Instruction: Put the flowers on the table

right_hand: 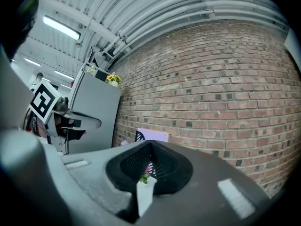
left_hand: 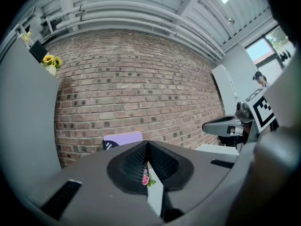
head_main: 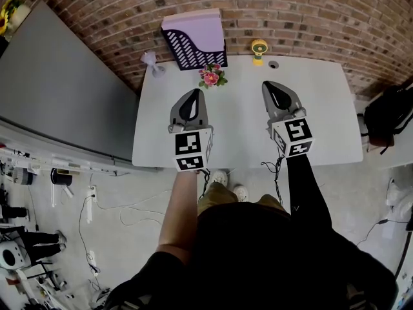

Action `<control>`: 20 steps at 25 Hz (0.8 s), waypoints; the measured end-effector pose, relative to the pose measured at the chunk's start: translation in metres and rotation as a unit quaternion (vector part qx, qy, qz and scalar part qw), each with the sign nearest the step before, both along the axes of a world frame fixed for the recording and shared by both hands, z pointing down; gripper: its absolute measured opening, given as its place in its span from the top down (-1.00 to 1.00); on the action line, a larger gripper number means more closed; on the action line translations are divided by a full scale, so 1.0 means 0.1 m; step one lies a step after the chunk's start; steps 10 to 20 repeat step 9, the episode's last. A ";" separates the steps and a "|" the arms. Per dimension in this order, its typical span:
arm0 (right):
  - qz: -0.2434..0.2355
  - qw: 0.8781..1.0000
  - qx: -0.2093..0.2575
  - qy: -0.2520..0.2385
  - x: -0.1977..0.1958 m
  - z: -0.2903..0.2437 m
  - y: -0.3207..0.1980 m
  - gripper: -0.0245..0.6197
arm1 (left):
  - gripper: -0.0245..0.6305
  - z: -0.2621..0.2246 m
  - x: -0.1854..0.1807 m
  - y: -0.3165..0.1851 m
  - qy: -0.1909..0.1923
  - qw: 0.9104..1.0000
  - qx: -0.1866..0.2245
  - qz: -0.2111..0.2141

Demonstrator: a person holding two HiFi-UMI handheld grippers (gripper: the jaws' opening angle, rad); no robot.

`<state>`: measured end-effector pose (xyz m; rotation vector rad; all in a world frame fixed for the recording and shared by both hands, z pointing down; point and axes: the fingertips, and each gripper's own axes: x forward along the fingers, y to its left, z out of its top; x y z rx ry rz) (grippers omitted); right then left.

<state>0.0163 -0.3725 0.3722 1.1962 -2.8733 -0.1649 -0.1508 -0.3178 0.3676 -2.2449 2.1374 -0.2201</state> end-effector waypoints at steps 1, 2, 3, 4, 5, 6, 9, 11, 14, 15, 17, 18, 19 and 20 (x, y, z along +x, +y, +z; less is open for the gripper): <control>0.000 1.000 0.000 0.000 -0.01 0.00 0.00 0.92 | 0.90 0.00 0.00 0.00 -0.001 1.000 -0.001 0.001; 0.000 1.000 -0.001 0.000 -0.01 0.00 0.00 0.92 | 0.90 0.00 0.00 -0.01 -0.002 1.000 -0.002 0.001; 0.000 1.000 -0.001 -0.001 -0.02 0.00 0.00 0.92 | 0.90 0.00 0.00 -0.01 -0.003 1.000 -0.002 0.001; -0.001 1.000 -0.001 -0.001 -0.02 0.00 -0.01 0.92 | 0.90 0.00 -0.01 -0.01 -0.004 1.000 -0.003 0.001; -0.001 1.000 0.000 -0.002 -0.02 -0.01 -0.01 0.92 | 0.90 -0.01 0.00 -0.02 -0.004 1.000 -0.003 0.001; -0.001 1.000 0.000 -0.002 -0.02 -0.01 -0.02 0.92 | 0.90 -0.01 0.00 -0.03 -0.004 1.000 -0.003 0.001; -0.001 1.000 0.000 -0.004 -0.01 -0.01 -0.03 0.92 | 0.90 0.00 0.01 -0.03 -0.006 1.000 -0.005 0.001; -0.001 1.000 0.000 -0.004 -0.01 -0.01 -0.03 0.92 | 0.90 0.00 0.01 -0.03 -0.006 1.000 -0.005 0.001; -0.001 1.000 0.000 -0.004 -0.01 -0.01 -0.03 0.92 | 0.90 0.00 0.01 -0.03 -0.006 1.000 -0.005 0.001; -0.001 1.000 0.000 -0.004 -0.01 -0.01 -0.03 0.92 | 0.90 0.00 0.01 -0.03 -0.006 1.000 -0.005 0.001; -0.001 1.000 0.000 -0.004 -0.01 -0.01 -0.03 0.92 | 0.90 0.00 0.01 -0.03 -0.006 1.000 -0.005 0.001; -0.001 1.000 0.000 -0.004 -0.01 -0.01 -0.03 0.92 | 0.90 0.00 0.01 -0.03 -0.006 1.000 -0.005 0.001; -0.001 1.000 0.000 -0.004 -0.01 -0.01 -0.03 0.92 | 0.90 0.00 0.01 -0.03 -0.006 1.000 -0.005 0.001; -0.001 1.000 0.000 -0.004 -0.01 -0.01 -0.03 0.92 | 0.90 0.00 0.01 -0.03 -0.006 1.000 -0.005 0.001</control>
